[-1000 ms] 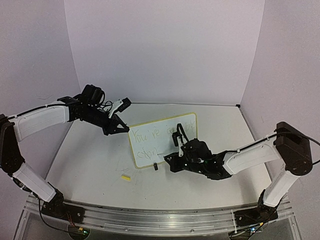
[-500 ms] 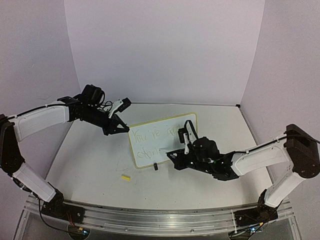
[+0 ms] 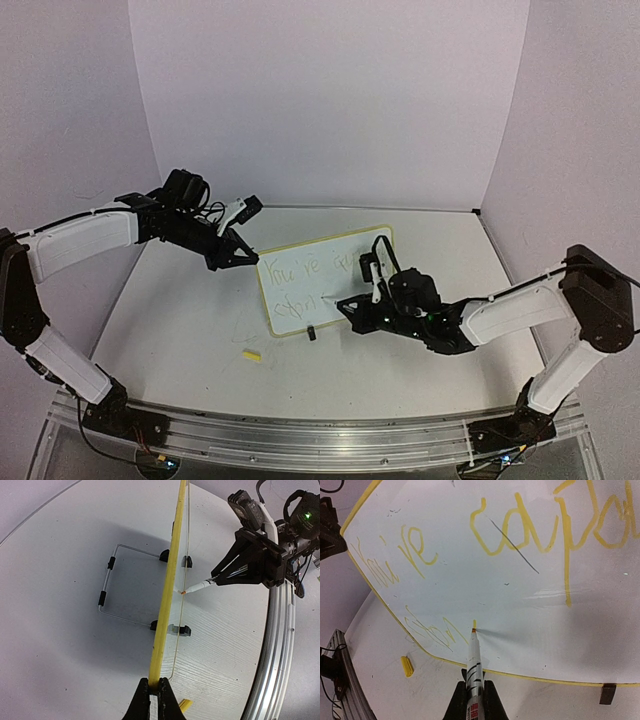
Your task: Write a sentence on the whiteboard
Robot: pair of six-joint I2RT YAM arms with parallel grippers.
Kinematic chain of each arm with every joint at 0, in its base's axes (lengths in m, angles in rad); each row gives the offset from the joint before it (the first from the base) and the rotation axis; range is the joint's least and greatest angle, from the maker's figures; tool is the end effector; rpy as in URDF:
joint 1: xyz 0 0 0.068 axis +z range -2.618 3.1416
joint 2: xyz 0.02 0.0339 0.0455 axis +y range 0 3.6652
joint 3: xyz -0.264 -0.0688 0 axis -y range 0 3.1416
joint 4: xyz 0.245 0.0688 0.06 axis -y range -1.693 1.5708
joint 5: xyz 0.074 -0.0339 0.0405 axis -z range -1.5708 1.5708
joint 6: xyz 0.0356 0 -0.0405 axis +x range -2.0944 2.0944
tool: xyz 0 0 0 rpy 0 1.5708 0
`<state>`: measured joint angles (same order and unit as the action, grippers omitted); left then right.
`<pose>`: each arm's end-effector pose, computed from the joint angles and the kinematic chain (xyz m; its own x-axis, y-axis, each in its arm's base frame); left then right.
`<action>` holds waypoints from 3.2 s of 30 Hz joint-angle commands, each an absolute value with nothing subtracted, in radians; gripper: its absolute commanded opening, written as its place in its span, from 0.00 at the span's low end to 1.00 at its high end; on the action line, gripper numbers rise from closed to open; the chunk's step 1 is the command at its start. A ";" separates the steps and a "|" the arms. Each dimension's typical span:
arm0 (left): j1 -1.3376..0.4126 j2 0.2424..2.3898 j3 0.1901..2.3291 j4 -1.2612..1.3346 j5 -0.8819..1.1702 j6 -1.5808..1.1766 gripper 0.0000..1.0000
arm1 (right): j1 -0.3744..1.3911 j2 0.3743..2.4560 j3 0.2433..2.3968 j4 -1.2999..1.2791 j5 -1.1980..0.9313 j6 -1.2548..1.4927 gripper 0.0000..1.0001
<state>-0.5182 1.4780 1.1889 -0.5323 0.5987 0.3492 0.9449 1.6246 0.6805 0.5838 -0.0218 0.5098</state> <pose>0.2662 -0.1749 0.2883 -0.3435 0.5212 -0.7812 0.9154 0.3716 -0.1546 0.1921 0.2671 0.1752 -0.5815 0.0284 -0.8130 -0.6169 0.6362 0.4634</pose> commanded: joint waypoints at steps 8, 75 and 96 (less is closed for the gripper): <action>-0.531 1.486 1.192 -0.560 0.570 0.392 0.00 | 0.929 1.682 0.717 0.635 -0.069 0.519 0.00; -0.531 1.482 1.191 -0.558 0.569 0.393 0.00 | 0.931 1.643 0.658 0.732 -0.149 0.576 0.00; -0.532 1.489 1.192 -0.559 0.571 0.390 0.00 | 0.929 1.594 0.628 0.600 0.035 0.550 0.00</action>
<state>-0.5209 1.4780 1.1889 -0.5320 0.5991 0.3515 0.9363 1.5695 0.5819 0.6063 -0.0132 0.5648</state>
